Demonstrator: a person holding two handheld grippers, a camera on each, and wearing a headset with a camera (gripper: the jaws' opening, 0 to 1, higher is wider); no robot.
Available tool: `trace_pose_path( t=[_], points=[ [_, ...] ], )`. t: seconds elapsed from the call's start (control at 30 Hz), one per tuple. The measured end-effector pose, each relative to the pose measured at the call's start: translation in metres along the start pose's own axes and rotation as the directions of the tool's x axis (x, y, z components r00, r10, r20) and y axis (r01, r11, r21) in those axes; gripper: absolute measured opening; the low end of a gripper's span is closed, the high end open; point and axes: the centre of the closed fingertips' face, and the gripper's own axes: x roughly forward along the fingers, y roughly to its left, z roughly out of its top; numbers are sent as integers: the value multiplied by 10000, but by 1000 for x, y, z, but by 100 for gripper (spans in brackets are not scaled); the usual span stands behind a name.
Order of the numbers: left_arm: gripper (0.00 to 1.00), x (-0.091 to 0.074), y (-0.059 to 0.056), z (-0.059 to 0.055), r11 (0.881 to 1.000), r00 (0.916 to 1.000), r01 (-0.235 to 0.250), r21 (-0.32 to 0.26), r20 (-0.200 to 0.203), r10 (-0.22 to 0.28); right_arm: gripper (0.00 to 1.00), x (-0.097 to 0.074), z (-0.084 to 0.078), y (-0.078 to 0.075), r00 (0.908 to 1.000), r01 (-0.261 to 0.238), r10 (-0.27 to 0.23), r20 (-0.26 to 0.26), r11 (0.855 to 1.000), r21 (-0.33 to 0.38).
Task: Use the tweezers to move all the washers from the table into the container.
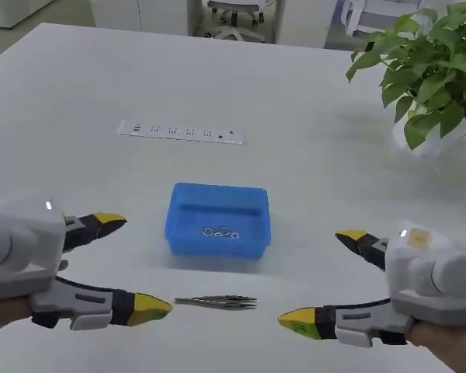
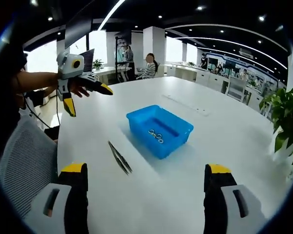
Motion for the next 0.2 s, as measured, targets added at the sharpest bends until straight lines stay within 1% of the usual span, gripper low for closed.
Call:
trace_pose_path(
  t=[0.03, 0.1, 0.2],
  points=[
    [99, 0, 0, 0, 10000, 10000, -39, 11, -1, 39, 100, 0, 1, 0, 10000, -16, 16, 45, 10000, -9],
    [99, 0, 1, -1, 9997, 9998, -173, 176, -59, 174, 100, 0, 1, 1, 10000, -35, 35, 78, 10000, 20],
    [99, 1, 0, -3, 9998, 9999, -105, 166, -130, 107, 100, -1, 3, -1, 9998, 68, -69, 183, 10000, 21]
  ],
)
